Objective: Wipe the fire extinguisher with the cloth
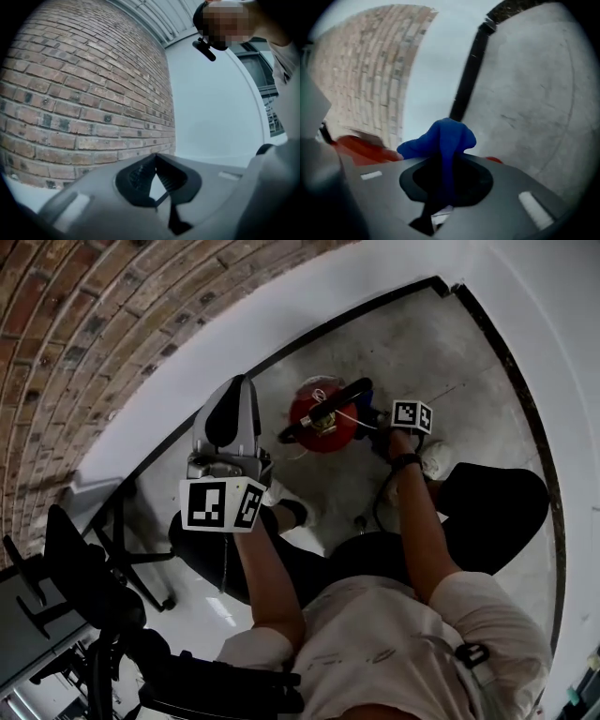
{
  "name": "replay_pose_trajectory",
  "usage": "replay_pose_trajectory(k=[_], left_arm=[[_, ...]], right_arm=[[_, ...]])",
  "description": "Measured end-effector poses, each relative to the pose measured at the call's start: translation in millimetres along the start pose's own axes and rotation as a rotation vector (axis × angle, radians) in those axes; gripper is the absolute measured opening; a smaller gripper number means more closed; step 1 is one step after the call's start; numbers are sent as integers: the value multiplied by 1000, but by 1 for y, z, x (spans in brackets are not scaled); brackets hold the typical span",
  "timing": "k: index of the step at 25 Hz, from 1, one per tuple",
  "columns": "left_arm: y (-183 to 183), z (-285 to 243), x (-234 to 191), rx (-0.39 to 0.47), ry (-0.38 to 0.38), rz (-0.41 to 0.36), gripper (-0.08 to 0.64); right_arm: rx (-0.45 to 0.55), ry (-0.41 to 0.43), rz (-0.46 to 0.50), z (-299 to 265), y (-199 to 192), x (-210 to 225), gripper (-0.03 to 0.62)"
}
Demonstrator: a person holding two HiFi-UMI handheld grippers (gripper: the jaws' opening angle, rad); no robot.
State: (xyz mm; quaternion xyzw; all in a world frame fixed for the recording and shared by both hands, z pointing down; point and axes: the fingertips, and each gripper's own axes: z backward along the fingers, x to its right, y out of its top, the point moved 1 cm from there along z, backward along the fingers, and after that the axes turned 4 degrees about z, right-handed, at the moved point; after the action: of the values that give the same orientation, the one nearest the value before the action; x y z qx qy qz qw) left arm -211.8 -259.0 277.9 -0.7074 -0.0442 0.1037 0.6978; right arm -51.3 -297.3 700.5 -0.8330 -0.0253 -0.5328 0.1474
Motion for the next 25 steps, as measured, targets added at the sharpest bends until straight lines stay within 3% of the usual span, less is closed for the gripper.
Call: replay_pose_trajectory(k=[2,4,6,7,11,17,22,25], left_arm=[[10,-5,-3,30,-10,15,0],[21,-8,-6,56,-18,25,0],[31,-10,-9,76,-26,28,0],[36,-11,-11,85,-29,28,0],[51,-17,-17,114,-38,31,0],[45,-27,-17,95,-54,26,0],[33,-33,-21,61,-55,20,0],[22,-33,-30,38,-38,23,0]], right_arm=[[55,218,41,30,31,-88,60],[126,427,-16,63,52,-156,60],[169,564,-66,88,65,-195,60],[172,589,-69,96,69,-205,60],[159,568,-95,99,73,-212,58],[85,478,-124,60,45,-176,57],[-45,200,-16,15,19,-76,57],[-81,39,-35,-15,-2,3,57]])
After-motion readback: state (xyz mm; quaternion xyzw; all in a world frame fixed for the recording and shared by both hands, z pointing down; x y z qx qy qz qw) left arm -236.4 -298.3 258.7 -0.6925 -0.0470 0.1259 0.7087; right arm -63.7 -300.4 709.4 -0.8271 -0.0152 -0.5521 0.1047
